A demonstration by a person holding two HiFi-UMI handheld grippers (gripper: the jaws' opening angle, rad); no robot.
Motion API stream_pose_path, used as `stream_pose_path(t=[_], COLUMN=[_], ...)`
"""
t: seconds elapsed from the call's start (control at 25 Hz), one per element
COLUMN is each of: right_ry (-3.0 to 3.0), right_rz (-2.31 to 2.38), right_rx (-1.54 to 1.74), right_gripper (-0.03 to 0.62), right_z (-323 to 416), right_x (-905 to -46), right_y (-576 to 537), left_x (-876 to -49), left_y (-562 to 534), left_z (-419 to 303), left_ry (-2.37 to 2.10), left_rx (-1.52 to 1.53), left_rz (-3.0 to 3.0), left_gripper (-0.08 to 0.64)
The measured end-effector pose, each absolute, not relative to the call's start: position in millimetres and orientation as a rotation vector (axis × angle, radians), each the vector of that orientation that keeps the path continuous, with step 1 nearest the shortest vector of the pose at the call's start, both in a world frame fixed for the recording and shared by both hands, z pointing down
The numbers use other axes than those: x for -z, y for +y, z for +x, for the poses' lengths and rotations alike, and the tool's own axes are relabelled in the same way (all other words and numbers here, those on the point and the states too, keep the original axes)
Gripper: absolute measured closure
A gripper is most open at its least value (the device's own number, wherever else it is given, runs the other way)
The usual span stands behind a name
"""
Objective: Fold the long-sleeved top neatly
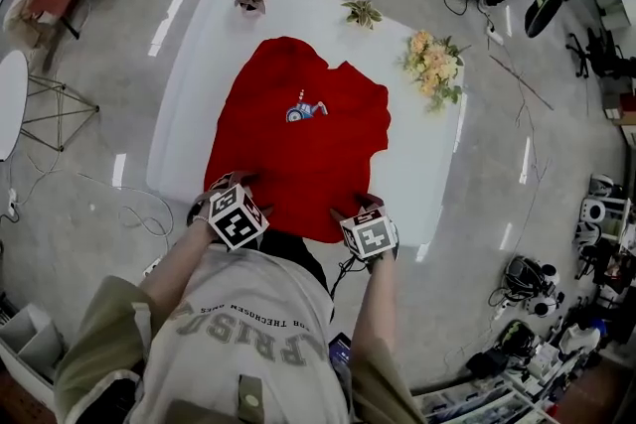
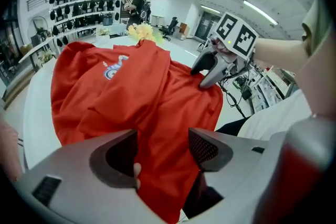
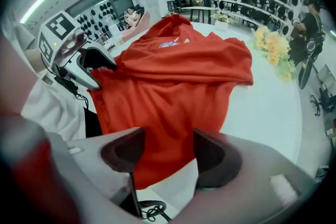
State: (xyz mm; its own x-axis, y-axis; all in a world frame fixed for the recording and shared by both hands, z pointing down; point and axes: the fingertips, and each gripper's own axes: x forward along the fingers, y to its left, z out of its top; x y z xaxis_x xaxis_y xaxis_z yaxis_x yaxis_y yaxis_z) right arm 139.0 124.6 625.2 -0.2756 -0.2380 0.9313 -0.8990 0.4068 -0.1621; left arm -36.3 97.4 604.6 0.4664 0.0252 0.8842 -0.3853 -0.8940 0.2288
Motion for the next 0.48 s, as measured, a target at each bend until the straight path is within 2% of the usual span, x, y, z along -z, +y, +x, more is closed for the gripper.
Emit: stream_pose_path(t=[0.24,0.48], right_ry=[-1.932,-2.032], right_rz=[1.382,1.369], right_rx=[-0.806,-0.841], right_gripper=[0.305,0.321], right_z=[224,260], right_x=[-550,-556], right_y=[24,-96], left_x=[-567,-584], left_y=[58,46], left_z=[-4,25], left_ry=[-0.457,-0.523], left_rx=[-1.241,-1.318], left_rz=[2.403,2.383], left_gripper=[0.273,0.273])
